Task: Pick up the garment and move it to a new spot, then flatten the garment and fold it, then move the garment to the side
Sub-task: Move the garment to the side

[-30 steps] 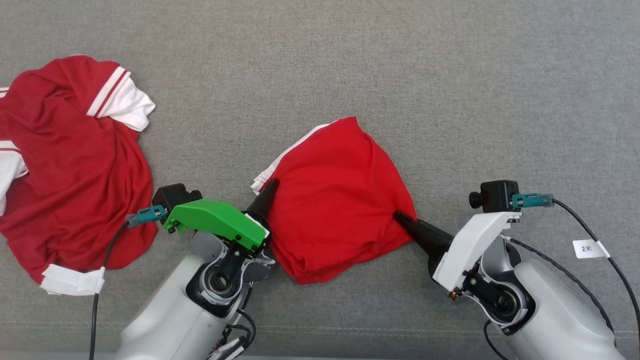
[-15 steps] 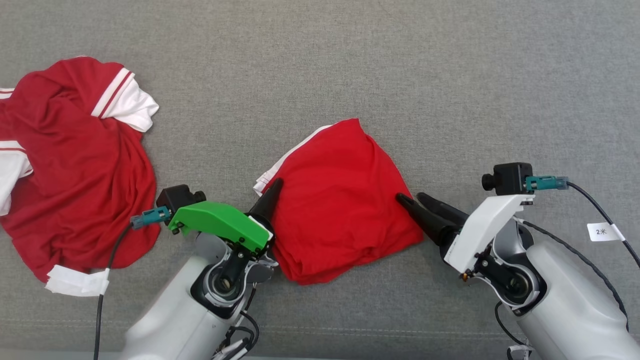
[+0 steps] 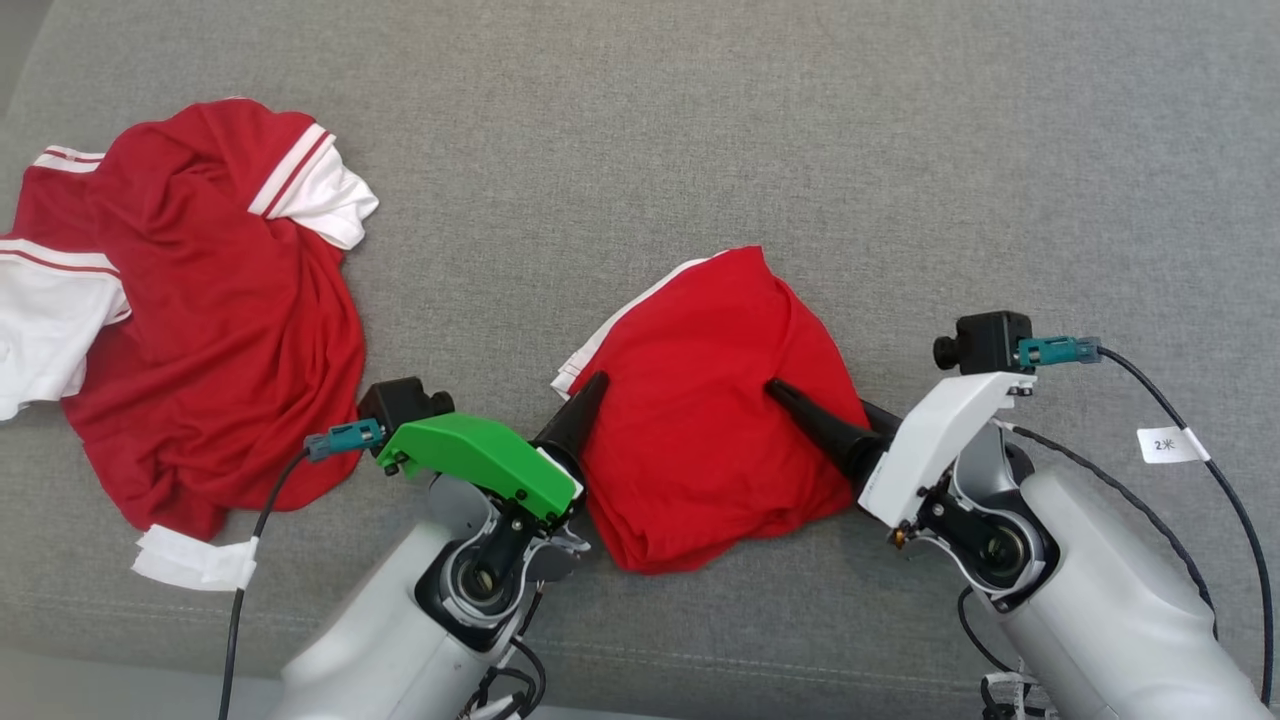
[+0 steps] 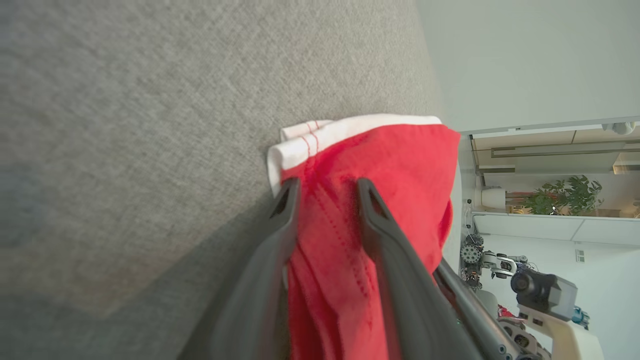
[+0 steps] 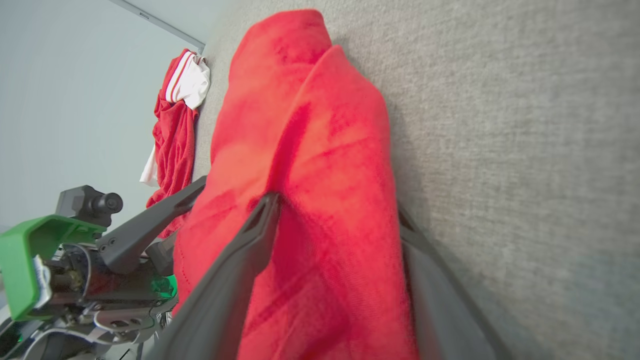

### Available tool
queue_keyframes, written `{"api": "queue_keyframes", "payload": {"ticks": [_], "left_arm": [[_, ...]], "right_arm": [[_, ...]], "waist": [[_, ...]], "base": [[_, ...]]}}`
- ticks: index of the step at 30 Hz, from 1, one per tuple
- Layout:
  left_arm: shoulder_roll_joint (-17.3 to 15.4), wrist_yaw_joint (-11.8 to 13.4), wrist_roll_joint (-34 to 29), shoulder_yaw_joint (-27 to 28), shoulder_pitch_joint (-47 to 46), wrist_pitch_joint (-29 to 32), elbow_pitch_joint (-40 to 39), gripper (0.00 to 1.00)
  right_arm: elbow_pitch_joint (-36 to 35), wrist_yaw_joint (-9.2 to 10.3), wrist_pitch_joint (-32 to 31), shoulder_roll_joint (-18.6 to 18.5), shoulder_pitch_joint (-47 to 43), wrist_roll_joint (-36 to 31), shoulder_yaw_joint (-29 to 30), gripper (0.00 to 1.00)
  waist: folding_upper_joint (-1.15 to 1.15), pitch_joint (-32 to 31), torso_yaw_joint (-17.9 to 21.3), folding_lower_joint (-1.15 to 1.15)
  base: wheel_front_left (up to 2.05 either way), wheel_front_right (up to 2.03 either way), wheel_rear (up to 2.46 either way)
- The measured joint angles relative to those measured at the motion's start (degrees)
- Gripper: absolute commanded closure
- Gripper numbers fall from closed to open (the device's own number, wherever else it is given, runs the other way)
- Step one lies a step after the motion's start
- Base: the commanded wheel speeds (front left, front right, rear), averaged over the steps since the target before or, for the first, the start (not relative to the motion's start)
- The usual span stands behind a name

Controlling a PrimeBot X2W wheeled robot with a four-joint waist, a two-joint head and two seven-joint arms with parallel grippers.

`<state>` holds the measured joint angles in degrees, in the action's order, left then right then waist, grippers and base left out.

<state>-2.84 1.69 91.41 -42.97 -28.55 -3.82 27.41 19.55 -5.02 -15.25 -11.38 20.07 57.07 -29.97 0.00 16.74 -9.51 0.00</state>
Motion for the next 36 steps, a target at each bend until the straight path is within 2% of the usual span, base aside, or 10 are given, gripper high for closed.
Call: {"api": "queue_keyframes", "payload": {"ticks": [2,5,13,17,19,20,21,23,26,36], "left_arm": [[0.03,-0.15,0.0,0.01,0.04,-0.01,0.0,0.44],[0.04,-0.15,0.0,0.0,0.07,-0.04,0.0,0.45],[0.07,-0.16,0.0,0.0,0.15,-0.91,0.11,0.5],[0.07,-0.16,0.01,0.22,0.36,-1.3,0.21,0.48],[0.07,-0.25,0.01,0.33,0.37,-1.74,0.19,0.34],[0.07,-0.44,0.01,0.45,0.39,-1.8,0.15,0.34],[0.07,-0.64,0.02,0.6,0.42,-1.88,0.07,0.26],[0.08,-0.9,0.21,1.18,0.54,-2.46,-0.3,0.22],[0.09,-1.72,0.79,2.5,1.43,-3.61,-1.22,0.0],[0.01,-2.02,0.69,2.4,2.87,-4.83,-6.13,0.0]], "right_arm": [[0.64,-0.02,-0.53,0.58,0.37,0.05,-0.35,0.0],[1.7,-0.12,-0.93,0.99,1.11,0.69,-0.4,1.0],[3.45,-0.8,-1.11,1.67,1.76,3.85,1.12,1.0],[3.92,-1.09,-1.11,1.86,1.85,5.7,2.16,1.0],[4.03,-1.44,-1.21,1.76,1.91,6.06,2.3,1.0],[4.04,-1.51,-1.57,1.6,2.05,6.09,2.32,1.0],[4.04,-1.52,-1.8,1.34,2.26,6.09,2.31,1.0],[4.04,-1.52,-2.61,0.04,3.06,6.05,2.31,1.0],[4.2,-1.52,-4.22,-3.47,5.15,5.25,2.14,1.0],[4.64,-1.45,-7.98,-13.79,13.51,1.34,4.58,1.0]], "waist": [[0.0,-0.12,-0.33,0.0],[0.0,-0.21,-0.5,0.0],[0.0,-0.24,-0.63,0.0],[0.0,-0.33,-0.46,0.0],[0.0,-0.4,-0.38,0.0],[0.0,-0.44,-0.34,0.0],[0.0,-0.5,-0.29,0.0],[0.0,-0.64,-0.19,0.0],[0.0,-0.92,0.1,0.0],[0.0,-1.2,0.9,0.0]], "base": [[0.0,0.0,0.0],[0.0,0.0,0.0],[0.0,0.0,0.0],[0.0,0.0,0.0],[0.0,0.0,0.0],[0.0,0.0,0.0],[0.0,0.0,0.0],[0.0,0.0,0.0],[0.0,0.0,0.0],[0.0,0.0,0.0]]}}
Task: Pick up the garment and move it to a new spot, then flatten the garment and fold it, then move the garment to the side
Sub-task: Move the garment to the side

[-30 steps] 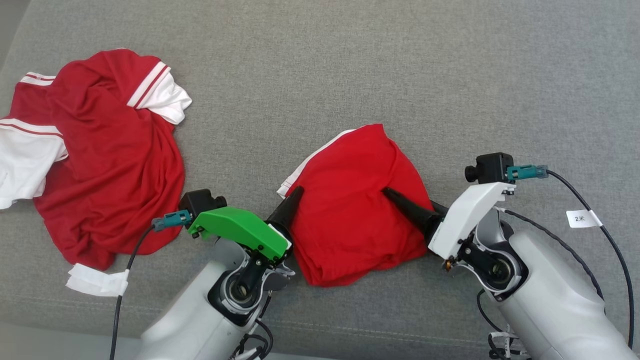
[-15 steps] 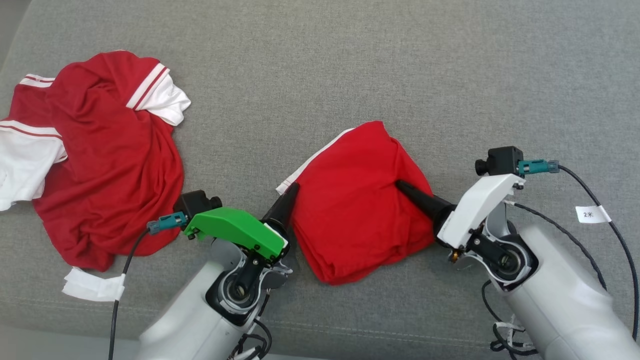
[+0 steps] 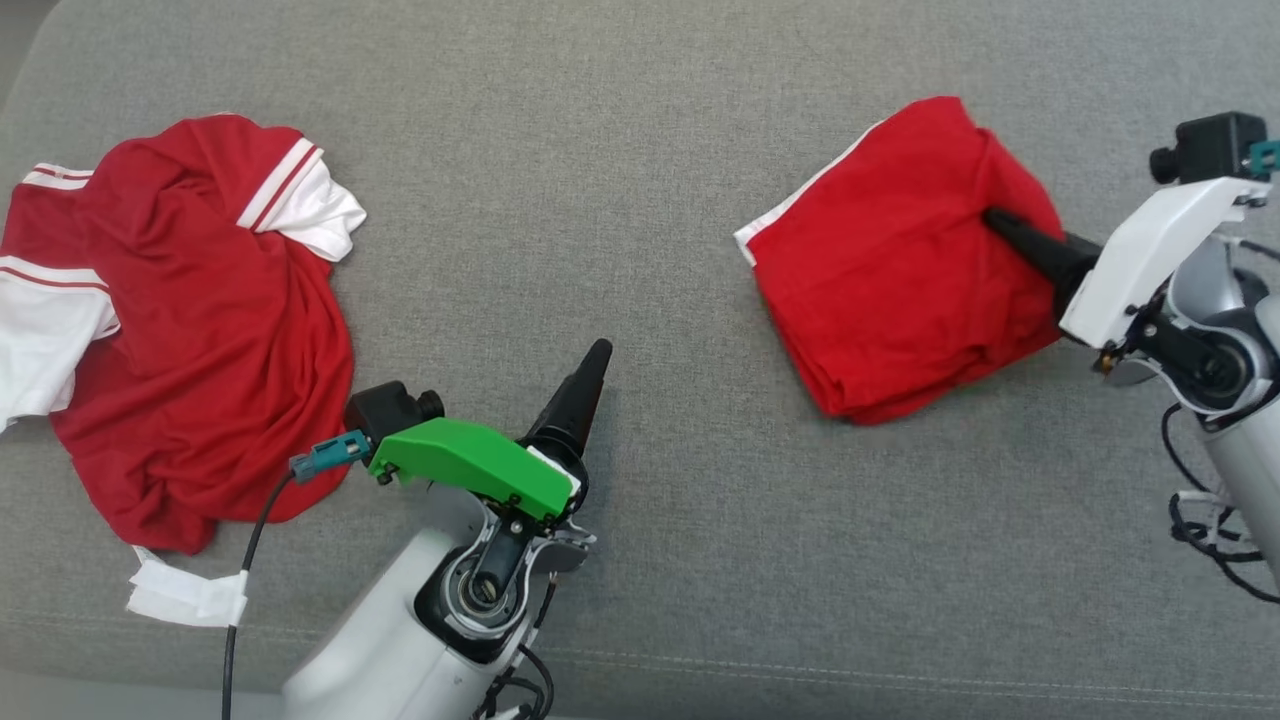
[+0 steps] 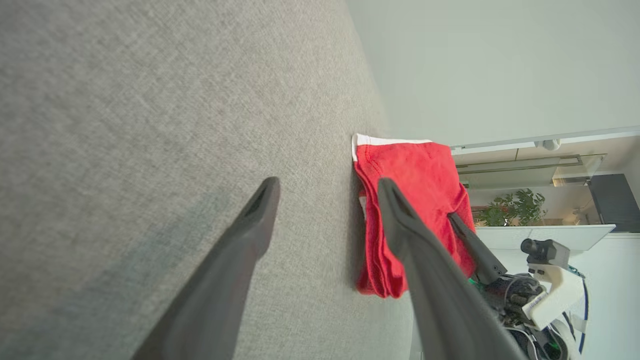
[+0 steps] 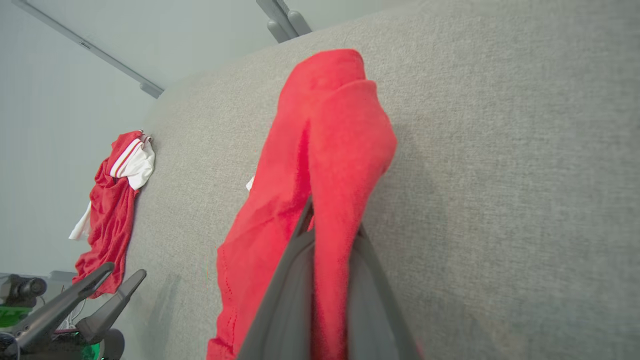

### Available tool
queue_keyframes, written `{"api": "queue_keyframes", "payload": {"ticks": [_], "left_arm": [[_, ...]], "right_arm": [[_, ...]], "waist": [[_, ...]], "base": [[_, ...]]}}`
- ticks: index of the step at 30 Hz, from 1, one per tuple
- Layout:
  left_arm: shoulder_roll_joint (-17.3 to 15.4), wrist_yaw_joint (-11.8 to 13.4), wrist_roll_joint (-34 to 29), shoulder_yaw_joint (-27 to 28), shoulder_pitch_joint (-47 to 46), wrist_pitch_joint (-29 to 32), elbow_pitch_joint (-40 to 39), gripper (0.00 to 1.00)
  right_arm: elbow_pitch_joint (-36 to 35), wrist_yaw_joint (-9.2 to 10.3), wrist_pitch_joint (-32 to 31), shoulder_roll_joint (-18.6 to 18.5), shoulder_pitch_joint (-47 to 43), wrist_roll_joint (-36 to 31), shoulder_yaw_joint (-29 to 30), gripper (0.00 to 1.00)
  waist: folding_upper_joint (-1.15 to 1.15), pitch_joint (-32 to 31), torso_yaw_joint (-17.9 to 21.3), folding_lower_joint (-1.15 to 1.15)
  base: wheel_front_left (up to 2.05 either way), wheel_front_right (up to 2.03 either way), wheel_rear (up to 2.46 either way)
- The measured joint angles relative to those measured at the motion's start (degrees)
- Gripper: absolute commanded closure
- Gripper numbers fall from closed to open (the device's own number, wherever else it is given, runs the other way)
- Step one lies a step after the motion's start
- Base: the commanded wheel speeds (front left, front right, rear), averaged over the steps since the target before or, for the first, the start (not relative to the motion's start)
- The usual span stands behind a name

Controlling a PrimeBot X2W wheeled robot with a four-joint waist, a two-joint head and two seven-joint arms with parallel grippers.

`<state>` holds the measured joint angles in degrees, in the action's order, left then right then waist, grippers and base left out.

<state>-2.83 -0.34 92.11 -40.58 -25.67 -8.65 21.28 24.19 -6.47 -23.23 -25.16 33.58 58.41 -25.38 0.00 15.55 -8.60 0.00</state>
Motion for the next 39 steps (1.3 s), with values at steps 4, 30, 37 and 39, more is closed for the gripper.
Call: {"api": "queue_keyframes", "payload": {"ticks": [4,30,37,39], "left_arm": [[-0.94,0.0,-1.01,-0.42,0.01,-0.49,-2.63,0.0],[-9.95,5.64,-3.45,3.45,3.69,-2.34,-15.57,0.0],[-11.06,6.17,-3.46,3.53,4.87,-2.33,-17.26,0.0],[-11.39,6.46,-3.46,3.55,5.13,-2.33,-17.86,0.0]], "right_arm": [[1.3,0.59,-0.11,-2.52,1.67,-1.11,1.23,1.0],[9.79,2.26,2.4,-7.11,4.72,-1.56,6.13,1.0],[11.89,1.91,3.55,-7.2,4.77,-1.42,6.76,1.0],[12.56,1.78,4.08,-7.31,4.77,-1.42,6.8,1.0]], "waist": [[0.0,0.52,0.34,0.0],[0.0,6.73,6.43,0.0],[0.0,7.55,8.62,0.0],[0.0,7.75,9.28,0.0]], "base": [[0.0,0.0,0.0],[0.0,0.0,0.0],[0.0,0.0,0.0],[0.0,0.0,0.0]]}}
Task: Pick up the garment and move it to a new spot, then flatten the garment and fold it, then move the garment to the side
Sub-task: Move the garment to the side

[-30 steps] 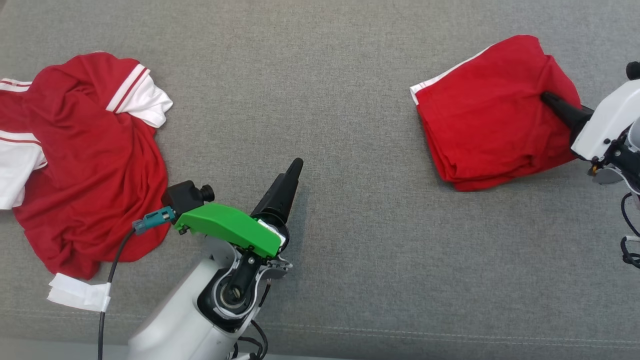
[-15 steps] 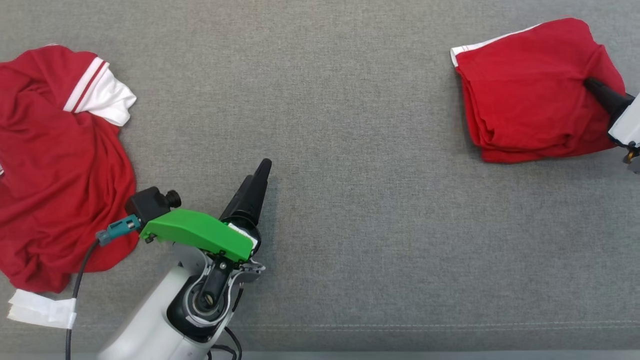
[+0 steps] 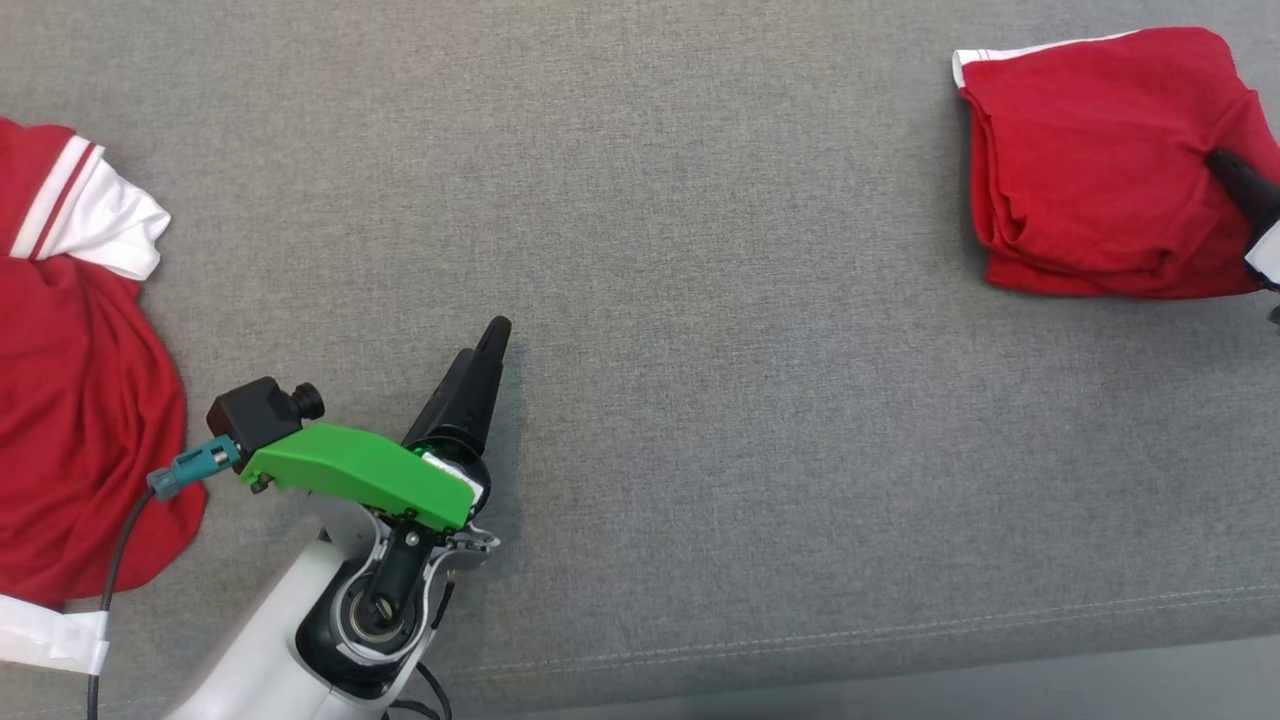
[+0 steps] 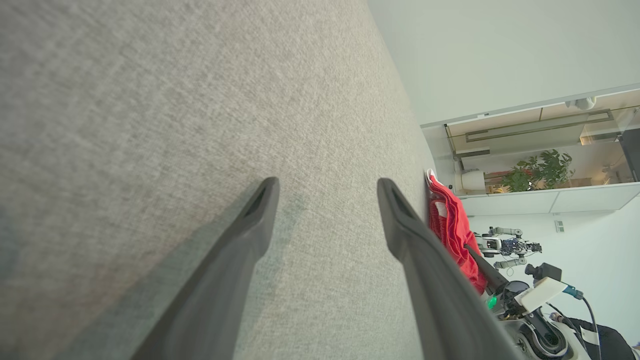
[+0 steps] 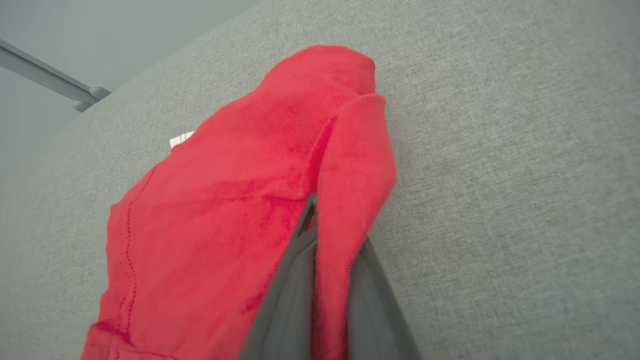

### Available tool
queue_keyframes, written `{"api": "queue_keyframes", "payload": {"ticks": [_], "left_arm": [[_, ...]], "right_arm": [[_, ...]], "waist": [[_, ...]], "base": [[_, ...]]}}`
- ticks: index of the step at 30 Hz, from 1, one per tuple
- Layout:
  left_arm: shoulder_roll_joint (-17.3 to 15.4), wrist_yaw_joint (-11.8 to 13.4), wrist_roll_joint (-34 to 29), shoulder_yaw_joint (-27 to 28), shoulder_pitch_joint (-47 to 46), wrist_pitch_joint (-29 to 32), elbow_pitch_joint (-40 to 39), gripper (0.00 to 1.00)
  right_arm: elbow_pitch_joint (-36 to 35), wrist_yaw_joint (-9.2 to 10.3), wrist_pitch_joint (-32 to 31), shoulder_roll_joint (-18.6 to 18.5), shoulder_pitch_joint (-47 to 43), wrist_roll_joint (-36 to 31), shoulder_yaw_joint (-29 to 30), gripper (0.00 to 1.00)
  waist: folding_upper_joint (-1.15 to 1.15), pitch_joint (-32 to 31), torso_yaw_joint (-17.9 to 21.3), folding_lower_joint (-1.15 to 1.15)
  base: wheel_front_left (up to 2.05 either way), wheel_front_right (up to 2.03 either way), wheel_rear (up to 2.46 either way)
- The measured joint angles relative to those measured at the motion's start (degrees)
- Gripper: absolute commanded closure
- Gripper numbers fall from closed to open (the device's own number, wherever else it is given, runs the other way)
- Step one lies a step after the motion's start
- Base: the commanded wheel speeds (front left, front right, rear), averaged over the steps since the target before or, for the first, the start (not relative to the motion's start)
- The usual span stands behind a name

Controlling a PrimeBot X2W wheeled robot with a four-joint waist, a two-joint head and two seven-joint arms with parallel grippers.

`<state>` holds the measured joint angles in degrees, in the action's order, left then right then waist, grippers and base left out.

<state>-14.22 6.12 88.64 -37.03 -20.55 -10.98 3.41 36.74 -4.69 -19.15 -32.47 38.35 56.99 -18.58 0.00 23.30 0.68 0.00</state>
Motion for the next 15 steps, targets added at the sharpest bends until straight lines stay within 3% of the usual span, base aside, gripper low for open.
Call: {"api": "queue_keyframes", "payload": {"ticks": [10,12,15], "left_arm": [[-1.02,0.71,-0.09,-0.15,0.1,0.34,-2.38,0.0],[-1.11,0.74,-0.1,-0.14,0.27,0.34,-2.7,0.0],[-1.18,0.91,-0.09,-0.13,0.67,0.35,-3.22,0.0]], "right_arm": [[2.74,0.0,2.5,-2.4,-0.07,-2.01,0.16,1.0],[3.03,0.58,4.03,-3.27,-0.08,-4.23,-0.44,0.0],[3.65,1.72,5.92,-4.17,-0.08,-6.31,-0.81,0.0]], "waist": [[0.0,0.51,2.07,0.0],[0.0,0.57,2.16,0.0],[0.0,0.65,2.23,0.0]], "base": [[0.0,0.0,0.0],[0.0,0.0,0.0],[0.0,0.0,0.0]]}}
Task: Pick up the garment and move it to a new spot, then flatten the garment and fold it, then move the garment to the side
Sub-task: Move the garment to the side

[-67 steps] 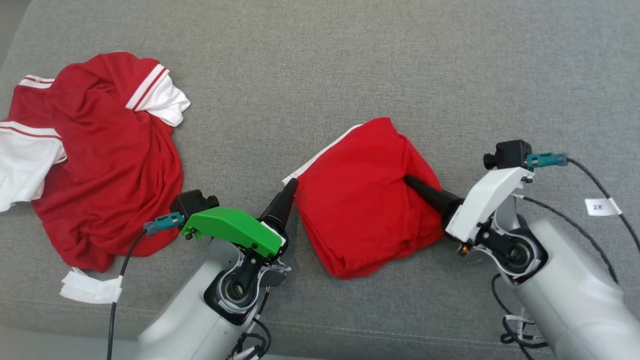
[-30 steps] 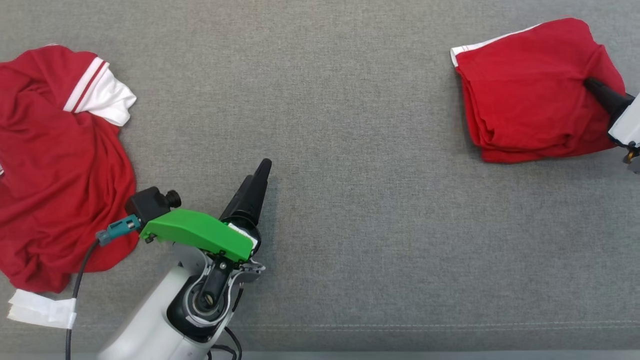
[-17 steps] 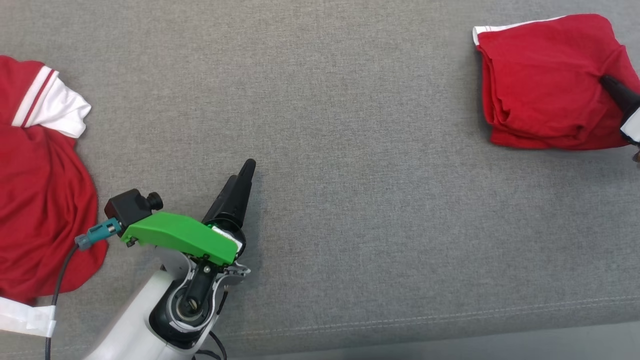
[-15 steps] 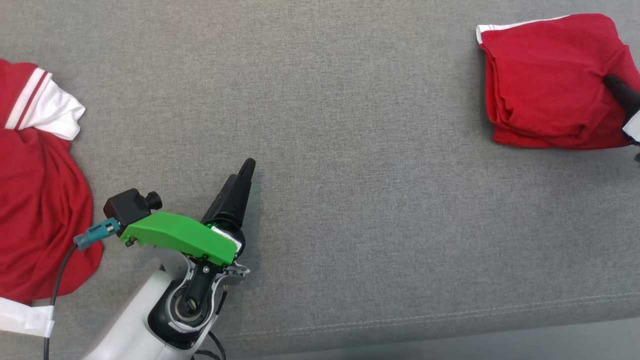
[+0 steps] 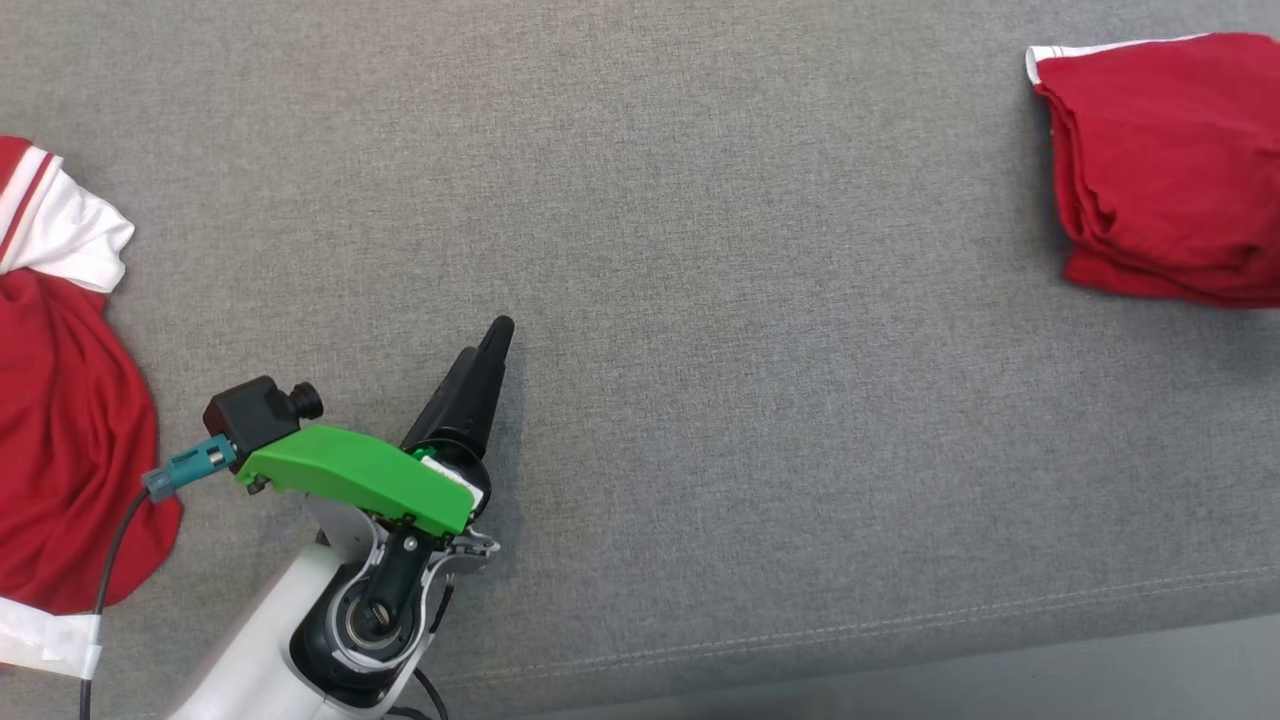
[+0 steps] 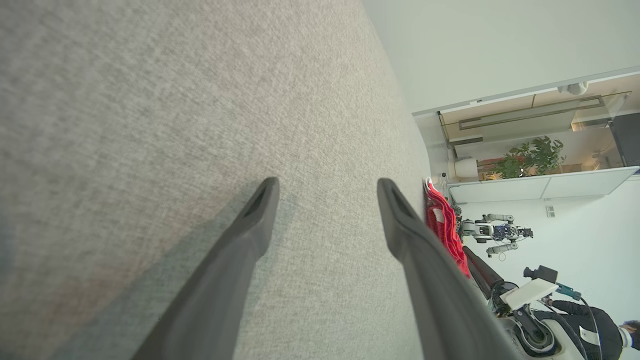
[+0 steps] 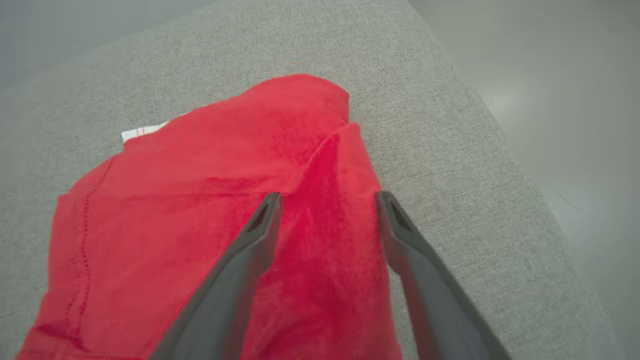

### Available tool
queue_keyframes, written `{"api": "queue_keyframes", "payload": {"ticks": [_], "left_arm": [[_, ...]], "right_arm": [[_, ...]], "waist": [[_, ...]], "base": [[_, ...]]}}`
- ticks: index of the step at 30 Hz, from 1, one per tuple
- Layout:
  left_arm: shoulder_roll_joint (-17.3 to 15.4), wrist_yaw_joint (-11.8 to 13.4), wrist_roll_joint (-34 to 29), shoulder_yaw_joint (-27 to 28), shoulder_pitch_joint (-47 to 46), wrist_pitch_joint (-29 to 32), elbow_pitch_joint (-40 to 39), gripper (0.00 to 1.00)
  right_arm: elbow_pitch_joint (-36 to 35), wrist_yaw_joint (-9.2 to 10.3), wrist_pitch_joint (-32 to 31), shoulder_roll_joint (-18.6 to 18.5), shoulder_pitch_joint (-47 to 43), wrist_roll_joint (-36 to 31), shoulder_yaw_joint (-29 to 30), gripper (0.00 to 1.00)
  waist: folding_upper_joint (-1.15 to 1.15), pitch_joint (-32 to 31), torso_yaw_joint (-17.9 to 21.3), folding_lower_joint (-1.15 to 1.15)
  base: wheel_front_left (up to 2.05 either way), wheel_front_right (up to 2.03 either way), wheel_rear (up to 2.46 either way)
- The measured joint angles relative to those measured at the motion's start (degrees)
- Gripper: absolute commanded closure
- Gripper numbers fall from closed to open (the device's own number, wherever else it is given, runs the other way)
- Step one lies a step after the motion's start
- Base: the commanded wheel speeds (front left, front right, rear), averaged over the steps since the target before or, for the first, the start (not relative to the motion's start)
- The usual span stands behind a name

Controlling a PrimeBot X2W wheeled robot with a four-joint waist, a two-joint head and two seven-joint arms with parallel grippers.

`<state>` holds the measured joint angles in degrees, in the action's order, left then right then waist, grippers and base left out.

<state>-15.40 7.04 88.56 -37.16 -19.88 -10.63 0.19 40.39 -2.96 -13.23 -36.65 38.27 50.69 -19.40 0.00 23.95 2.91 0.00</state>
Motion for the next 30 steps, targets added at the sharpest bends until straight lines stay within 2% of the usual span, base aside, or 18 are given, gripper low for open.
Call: {"api": "queue_keyframes", "payload": {"ticks": [7,9,13,18,22,26,28,30], "left_arm": [[-0.11,0.04,0.0,0.31,0.23,-0.01,-0.73,0.0],[-0.11,0.05,0.0,0.42,0.35,-0.01,-0.9,0.0],[0.03,0.05,0.05,0.56,0.65,-0.07,-1.01,0.0],[0.25,0.07,-0.21,0.94,1.19,-0.67,-1.03,0.0],[-2.05,0.07,-6.75,1.54,1.07,-2.57,0.14,0.0],[-3.68,0.07,-11.12,2.02,1.07,-3.12,1.79,0.0],[-3.67,0.09,-11.58,2.91,1.08,-3.32,2.26,0.0],[-3.42,0.09,-11.7,3.88,1.09,-3.6,2.67,0.0]], "right_arm": [[1.25,0.66,1.1,0.02,0.0,-1.8,-1.05,0.0],[1.74,1.53,1.11,-0.3,-0.03,-2.14,-1.31,0.0],[2.69,2.07,2.66,-0.93,-0.54,-2.93,-1.57,0.0],[1.08,1.97,8.39,-1.05,-1.29,-3.1,-0.18,0.0],[-2.07,2.85,15.12,-1.47,-1.42,-3.12,3.04,0.0],[-5.87,3.09,19.45,-1.53,-3.04,-4.22,3.38,0.0],[-7.77,3.19,21.29,-1.2,-4.26,-4.91,3.23,0.0],[-9.87,4.32,23.01,-0.4,-5.32,-6.16,2.46,0.0]], "waist": [[0.0,-0.03,0.02,0.0],[0.0,-0.09,0.02,0.0],[0.0,-0.55,-0.04,0.0],[0.0,-1.7,-0.37,0.0],[0.0,-3.49,-1.21,0.0],[0.0,-5.07,-2.27,0.0],[0.0,-5.82,-2.96,0.0],[0.0,-6.58,-3.68,0.0]], "base": [[0.0,0.0,0.0],[0.0,0.0,0.0],[0.0,0.0,0.0],[0.0,0.0,0.0],[0.0,0.0,0.0],[0.0,0.0,0.0],[0.0,0.0,0.0],[0.0,0.0,0.0]]}}
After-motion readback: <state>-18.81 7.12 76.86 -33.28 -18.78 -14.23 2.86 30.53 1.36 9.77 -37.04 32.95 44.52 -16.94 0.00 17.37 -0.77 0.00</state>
